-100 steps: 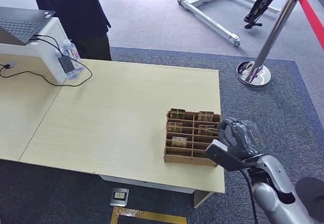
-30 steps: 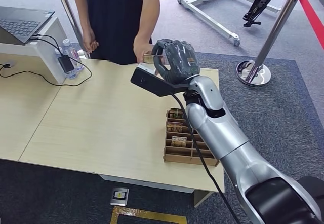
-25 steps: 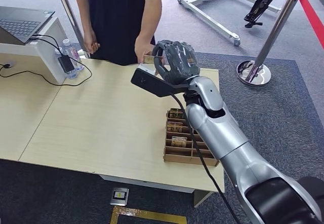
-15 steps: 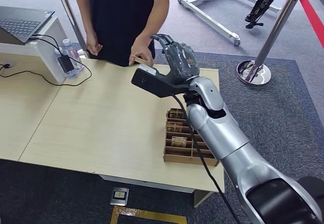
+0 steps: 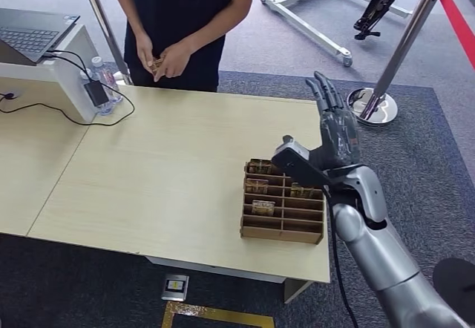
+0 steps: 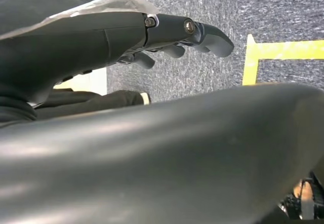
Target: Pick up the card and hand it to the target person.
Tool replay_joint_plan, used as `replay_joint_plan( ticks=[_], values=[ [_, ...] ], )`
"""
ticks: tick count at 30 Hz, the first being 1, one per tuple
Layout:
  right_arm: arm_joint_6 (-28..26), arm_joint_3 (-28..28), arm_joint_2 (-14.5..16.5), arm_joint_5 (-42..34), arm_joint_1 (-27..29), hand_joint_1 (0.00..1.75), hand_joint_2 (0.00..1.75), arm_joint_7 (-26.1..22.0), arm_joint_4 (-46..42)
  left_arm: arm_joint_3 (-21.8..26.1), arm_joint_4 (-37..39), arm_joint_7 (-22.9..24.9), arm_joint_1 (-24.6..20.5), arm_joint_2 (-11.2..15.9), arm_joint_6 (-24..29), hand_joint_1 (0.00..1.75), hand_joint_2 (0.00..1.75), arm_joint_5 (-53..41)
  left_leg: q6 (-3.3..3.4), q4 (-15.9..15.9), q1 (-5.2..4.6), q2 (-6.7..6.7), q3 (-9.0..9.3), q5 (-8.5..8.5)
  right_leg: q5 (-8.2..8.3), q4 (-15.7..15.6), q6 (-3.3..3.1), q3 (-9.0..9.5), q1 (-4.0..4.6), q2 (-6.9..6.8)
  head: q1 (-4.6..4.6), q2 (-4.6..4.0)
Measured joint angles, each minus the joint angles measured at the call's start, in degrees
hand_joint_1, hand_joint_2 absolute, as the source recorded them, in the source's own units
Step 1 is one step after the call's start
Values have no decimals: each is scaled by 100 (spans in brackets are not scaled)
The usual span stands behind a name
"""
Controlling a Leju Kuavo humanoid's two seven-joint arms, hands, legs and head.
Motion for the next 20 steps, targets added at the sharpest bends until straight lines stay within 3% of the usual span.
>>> replay_joint_plan(
  ticks=[5,9,14,20],
  values=[
    [-327,-762,-468,55,1456,0,175,5,-1272,33,0,0,20,-27,40,0,0,50,3,-1,1,-1,-3,-10,-5,-2,5,0,-1,0,1,0],
    [-463,-1530,-509,23,2684,0,175,8,-2228,93,0,0,32,-58,85,0,0,107,0,-2,1,1,-4,-13,-10,-2,5,-2,-1,0,0,0],
    [-303,-2523,-211,-317,3770,0,175,57,-2881,156,0,25,31,-111,156,0,0,138,0,-4,1,4,-3,-14,-12,-2,5,0,0,0,1,0],
    [868,-3995,421,-542,4129,0,175,179,-2522,160,0,103,20,-147,124,0,0,51,1,-4,-1,5,2,-12,-9,-3,6,8,-1,0,0,0]
  ],
)
